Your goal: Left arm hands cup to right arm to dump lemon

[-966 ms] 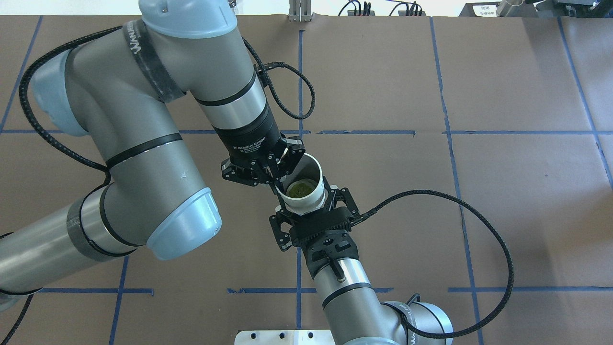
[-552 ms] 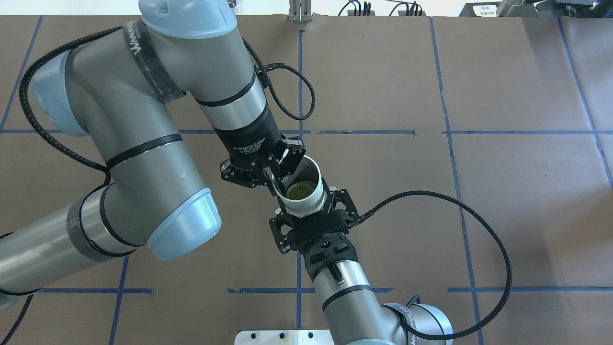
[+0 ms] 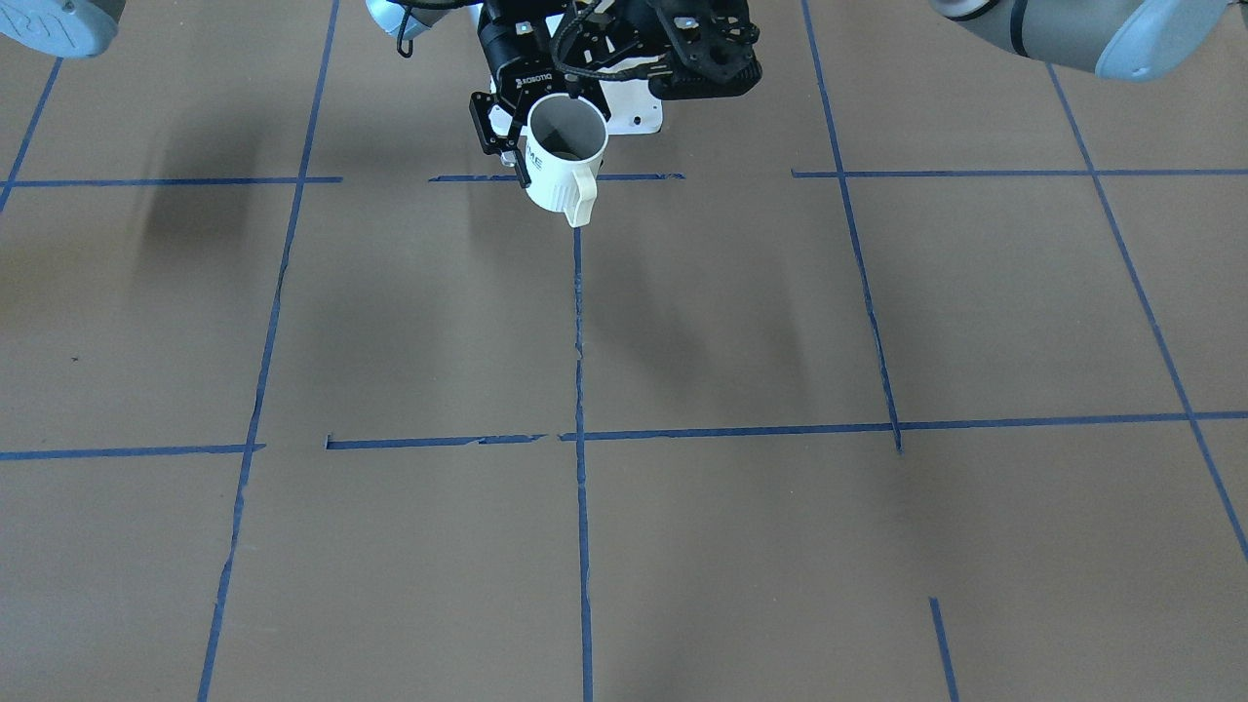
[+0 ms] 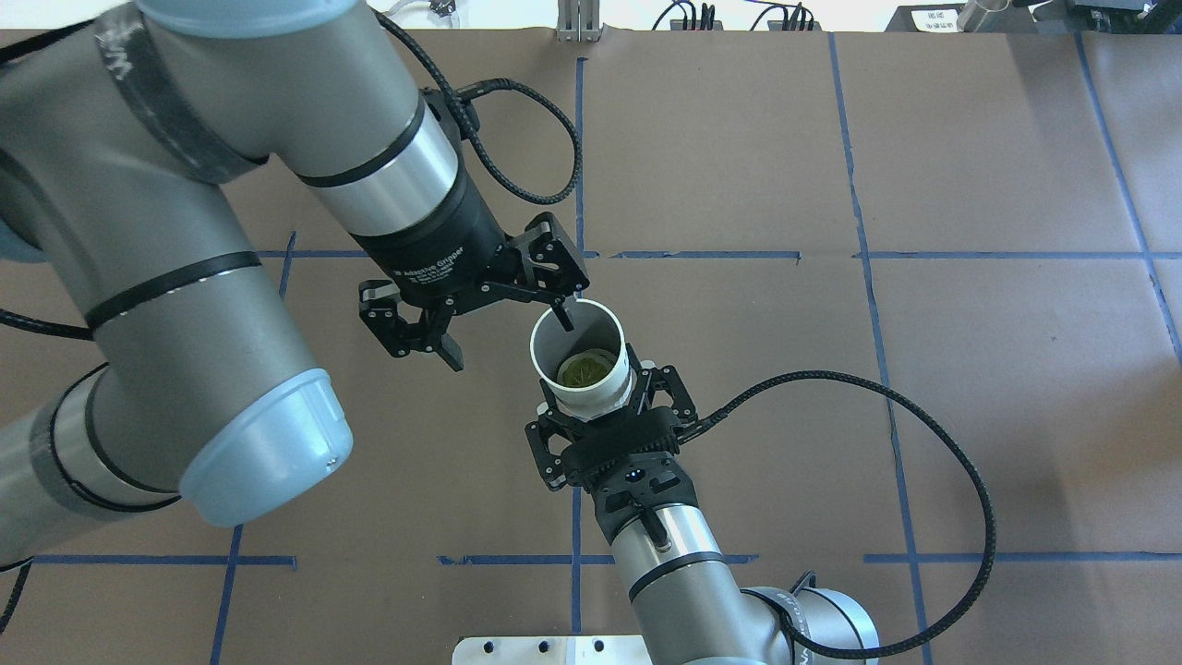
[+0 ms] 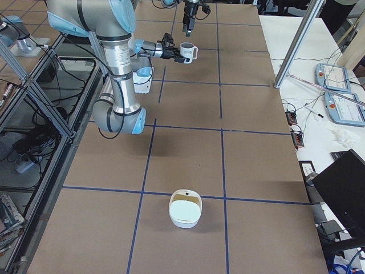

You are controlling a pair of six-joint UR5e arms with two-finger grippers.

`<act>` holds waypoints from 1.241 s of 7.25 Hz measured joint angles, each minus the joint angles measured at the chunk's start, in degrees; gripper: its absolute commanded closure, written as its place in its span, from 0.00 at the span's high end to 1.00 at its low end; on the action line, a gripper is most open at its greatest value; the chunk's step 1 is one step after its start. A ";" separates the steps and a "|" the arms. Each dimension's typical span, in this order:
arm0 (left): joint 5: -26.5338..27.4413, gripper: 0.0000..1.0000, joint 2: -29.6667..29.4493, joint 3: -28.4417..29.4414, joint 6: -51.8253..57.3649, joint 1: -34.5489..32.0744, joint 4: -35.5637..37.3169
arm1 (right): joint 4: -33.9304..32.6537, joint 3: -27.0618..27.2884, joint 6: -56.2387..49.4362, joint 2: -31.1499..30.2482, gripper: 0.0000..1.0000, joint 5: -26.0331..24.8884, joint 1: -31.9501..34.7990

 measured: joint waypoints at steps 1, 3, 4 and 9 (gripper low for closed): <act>0.05 1.00 1.12 -1.13 0.02 -1.54 -0.04 | 2.49 0.31 0.35 -1.33 0.14 -1.94 0.30; 0.09 1.00 2.53 -1.98 0.12 -3.42 -0.07 | 14.32 0.88 0.79 -8.49 0.07 -4.63 1.24; 0.12 1.00 3.68 -2.47 0.26 -3.86 -0.08 | 21.53 0.95 0.84 -12.79 0.03 -5.08 2.05; 2.35 1.00 7.58 -3.23 0.83 -4.22 -0.35 | 45.04 0.99 2.32 -30.99 0.00 -4.70 4.77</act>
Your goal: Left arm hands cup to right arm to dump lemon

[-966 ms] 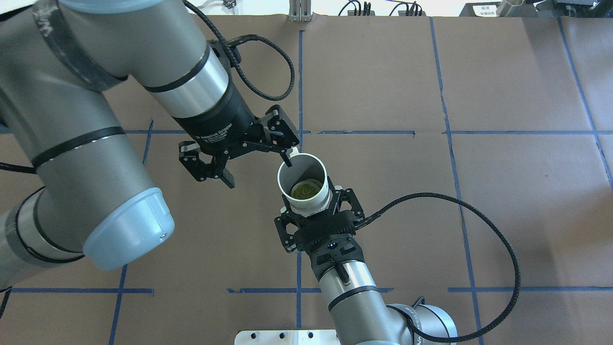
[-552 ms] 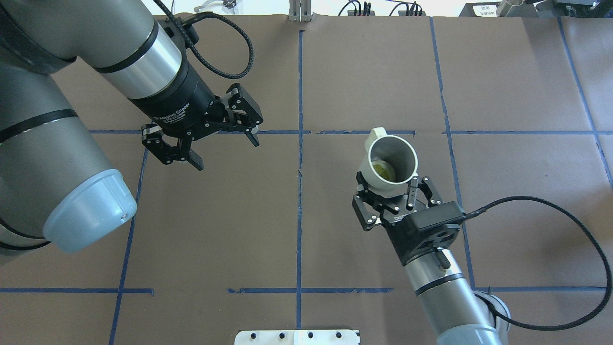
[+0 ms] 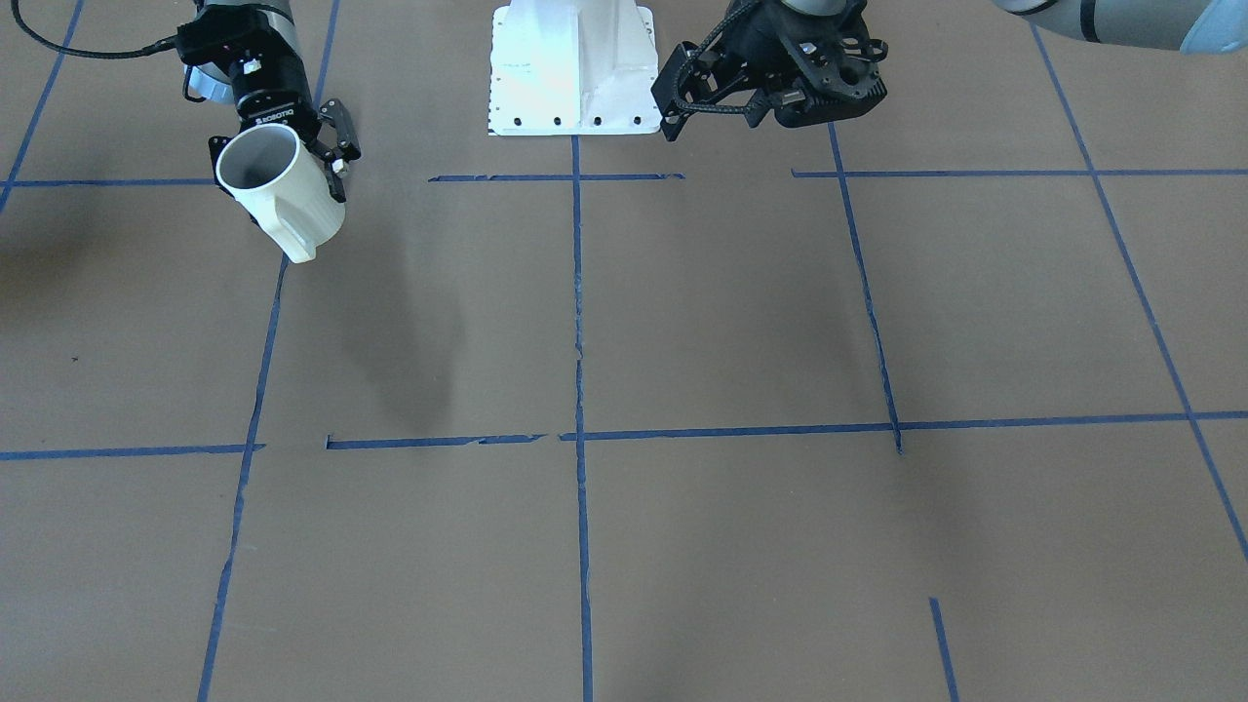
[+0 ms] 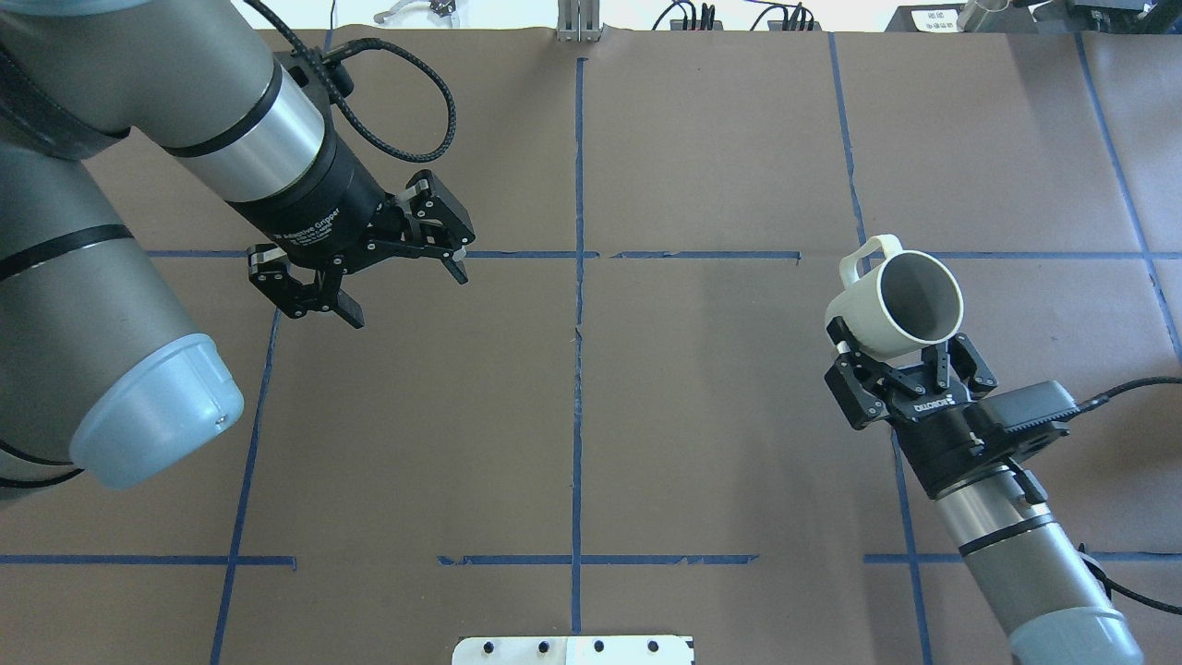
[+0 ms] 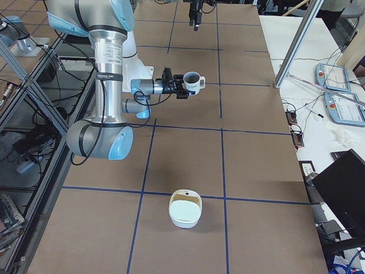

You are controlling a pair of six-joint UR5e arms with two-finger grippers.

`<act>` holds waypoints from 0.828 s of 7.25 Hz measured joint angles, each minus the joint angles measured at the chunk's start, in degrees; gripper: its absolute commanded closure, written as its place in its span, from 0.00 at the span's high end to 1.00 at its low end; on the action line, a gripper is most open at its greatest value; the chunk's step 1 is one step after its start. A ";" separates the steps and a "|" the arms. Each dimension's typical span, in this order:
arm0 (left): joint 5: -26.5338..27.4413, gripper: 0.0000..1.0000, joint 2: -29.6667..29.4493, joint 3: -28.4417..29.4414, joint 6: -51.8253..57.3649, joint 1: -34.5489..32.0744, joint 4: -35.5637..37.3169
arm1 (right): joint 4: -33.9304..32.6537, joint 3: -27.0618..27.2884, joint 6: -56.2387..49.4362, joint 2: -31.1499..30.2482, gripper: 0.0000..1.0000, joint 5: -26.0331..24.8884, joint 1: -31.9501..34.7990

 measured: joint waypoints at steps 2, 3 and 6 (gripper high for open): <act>0.85 1.00 0.60 -0.05 0.01 0.30 -0.01 | 9.55 -0.17 0.54 -8.53 0.00 2.57 0.15; 1.35 1.00 0.78 -0.06 0.02 0.50 -0.02 | 12.61 -0.27 2.66 -11.99 0.00 3.72 0.21; 1.69 1.00 1.01 -0.13 0.00 0.70 -0.08 | 15.79 -1.09 13.62 -21.24 0.00 18.90 9.84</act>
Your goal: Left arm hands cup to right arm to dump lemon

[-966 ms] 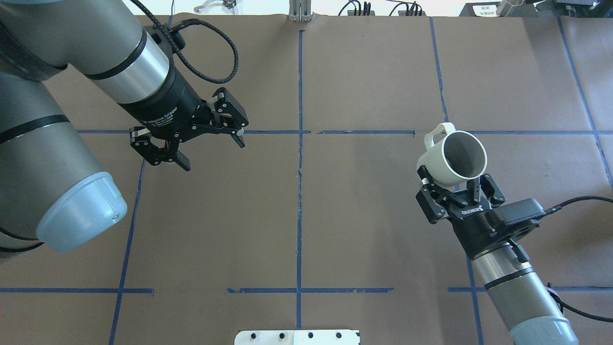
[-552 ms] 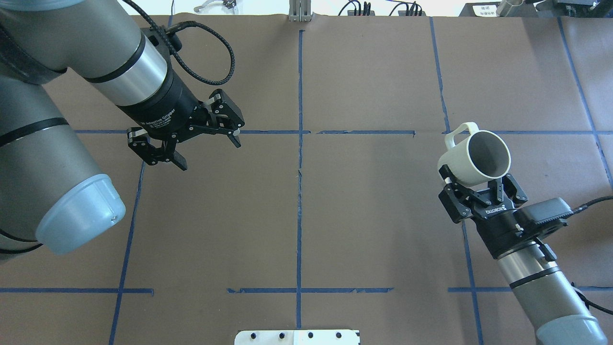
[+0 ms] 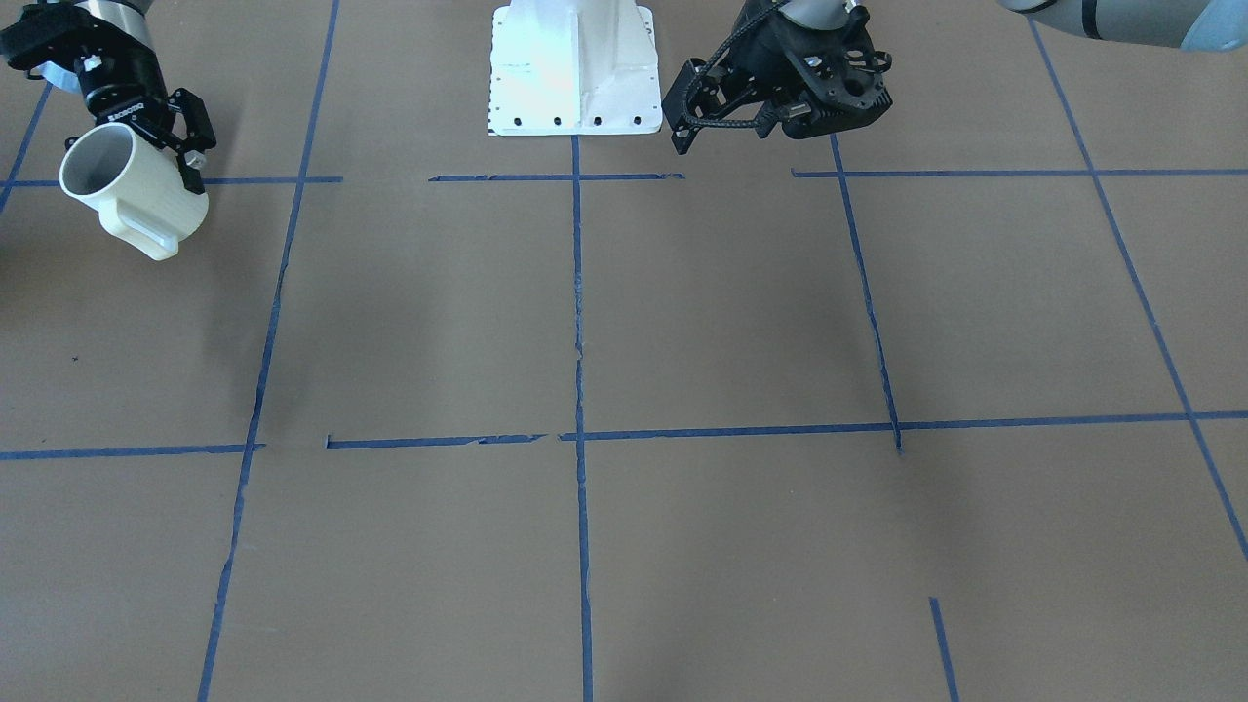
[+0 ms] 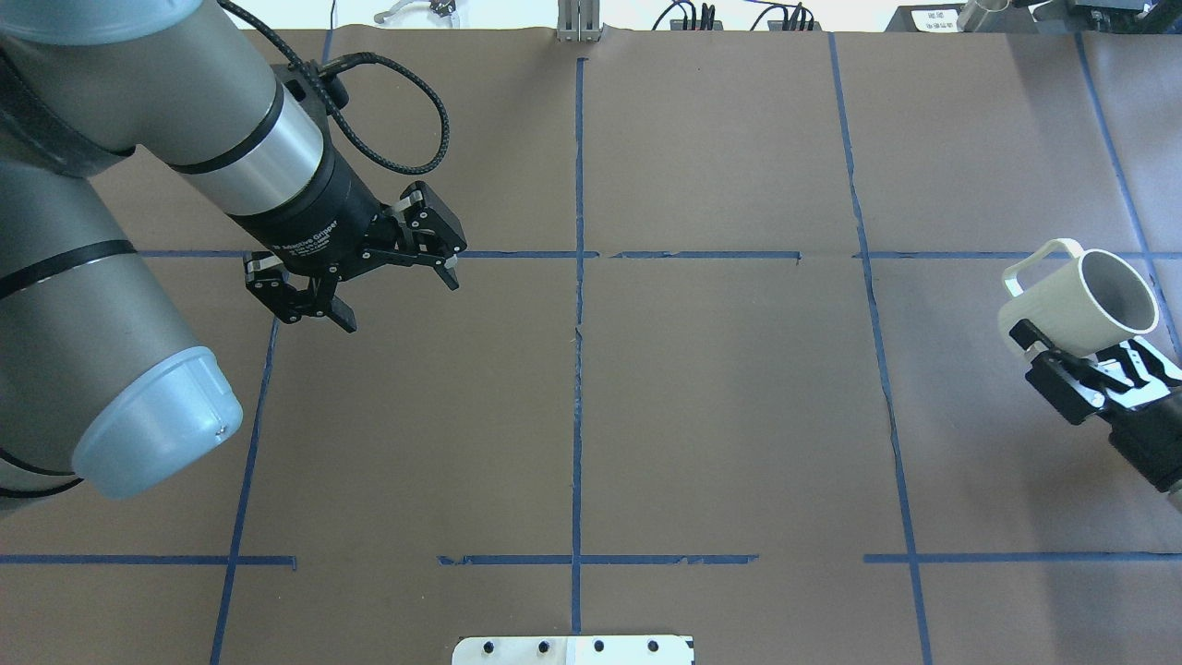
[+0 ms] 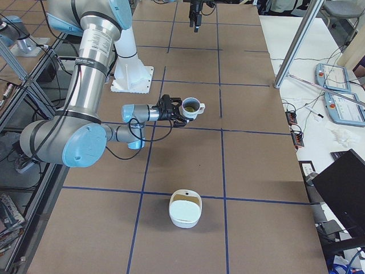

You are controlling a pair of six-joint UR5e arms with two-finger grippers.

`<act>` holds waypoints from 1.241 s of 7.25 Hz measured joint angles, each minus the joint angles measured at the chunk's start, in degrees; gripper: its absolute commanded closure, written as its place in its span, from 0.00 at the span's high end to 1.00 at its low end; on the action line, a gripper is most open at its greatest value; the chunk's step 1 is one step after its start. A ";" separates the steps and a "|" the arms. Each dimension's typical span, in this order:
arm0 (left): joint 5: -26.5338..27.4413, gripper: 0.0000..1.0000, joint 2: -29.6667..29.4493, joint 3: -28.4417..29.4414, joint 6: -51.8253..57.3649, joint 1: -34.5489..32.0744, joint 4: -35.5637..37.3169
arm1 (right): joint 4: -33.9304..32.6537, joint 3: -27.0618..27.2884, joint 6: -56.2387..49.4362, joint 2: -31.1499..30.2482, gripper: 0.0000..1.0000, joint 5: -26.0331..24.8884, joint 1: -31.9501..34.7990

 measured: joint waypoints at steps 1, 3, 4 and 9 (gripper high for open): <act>0.01 1.00 -0.03 0.00 -0.04 0.10 0.00 | 0.08 -1.92 3.89 -1.14 0.00 10.19 8.28; 1.03 1.00 -0.53 -0.03 -0.35 0.35 0.00 | 0.52 -8.19 13.43 -0.36 0.00 29.92 24.79; 2.01 1.00 -0.88 -0.08 -0.55 0.60 0.02 | 1.50 -10.06 18.80 -0.65 0.01 33.11 28.35; 2.98 1.00 -1.20 -0.77 -0.68 0.86 0.10 | 21.71 -24.71 43.76 -3.39 0.01 35.79 36.97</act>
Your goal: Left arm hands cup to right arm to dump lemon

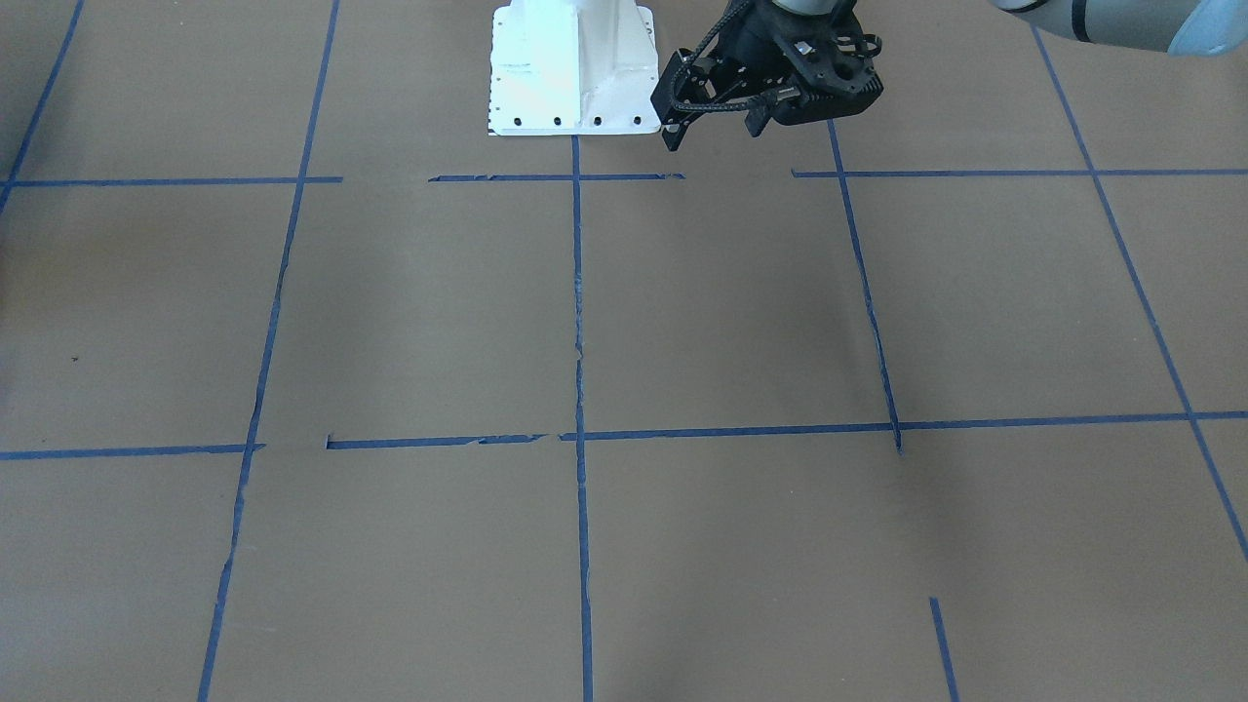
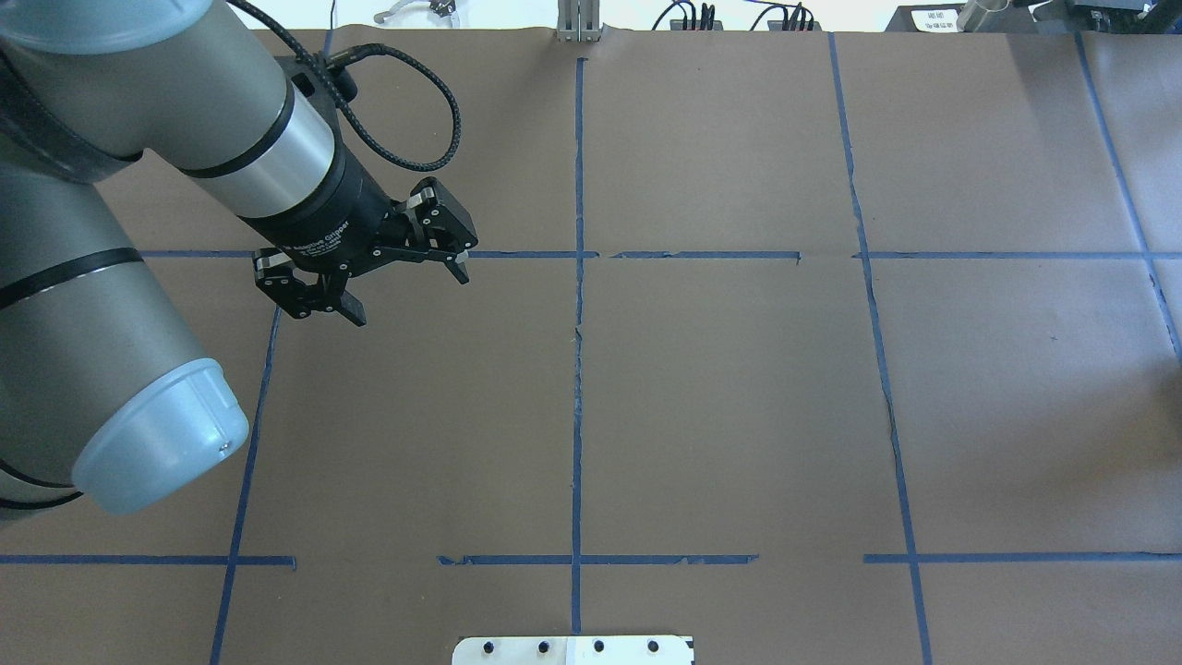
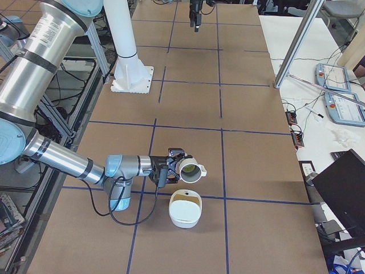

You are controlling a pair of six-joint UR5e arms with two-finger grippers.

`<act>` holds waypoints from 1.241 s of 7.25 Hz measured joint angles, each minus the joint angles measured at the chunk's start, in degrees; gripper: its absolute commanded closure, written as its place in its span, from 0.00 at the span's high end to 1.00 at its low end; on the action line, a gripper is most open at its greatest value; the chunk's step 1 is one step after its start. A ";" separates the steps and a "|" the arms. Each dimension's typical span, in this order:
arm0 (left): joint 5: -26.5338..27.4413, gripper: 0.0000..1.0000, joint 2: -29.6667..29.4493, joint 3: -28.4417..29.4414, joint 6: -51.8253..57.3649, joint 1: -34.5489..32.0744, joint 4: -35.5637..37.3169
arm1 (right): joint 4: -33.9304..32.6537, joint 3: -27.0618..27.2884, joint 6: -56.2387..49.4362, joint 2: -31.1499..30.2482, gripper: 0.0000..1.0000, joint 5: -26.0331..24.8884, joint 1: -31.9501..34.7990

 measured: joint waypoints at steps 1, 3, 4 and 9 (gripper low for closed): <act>0.06 1.00 0.07 -0.46 0.00 -0.01 0.04 | 2.80 -1.21 6.98 0.12 0.01 -0.07 0.88; 0.23 1.00 0.32 -0.94 0.00 -0.07 0.06 | 6.28 -4.15 19.05 1.28 0.01 -0.12 2.70; 0.26 1.00 0.43 -0.98 0.00 -0.07 0.07 | 7.24 -5.75 24.88 2.19 0.01 -0.11 3.76; 0.36 1.00 0.42 -1.02 0.00 0.00 0.07 | 13.96 -12.71 47.43 7.05 0.01 -0.69 6.28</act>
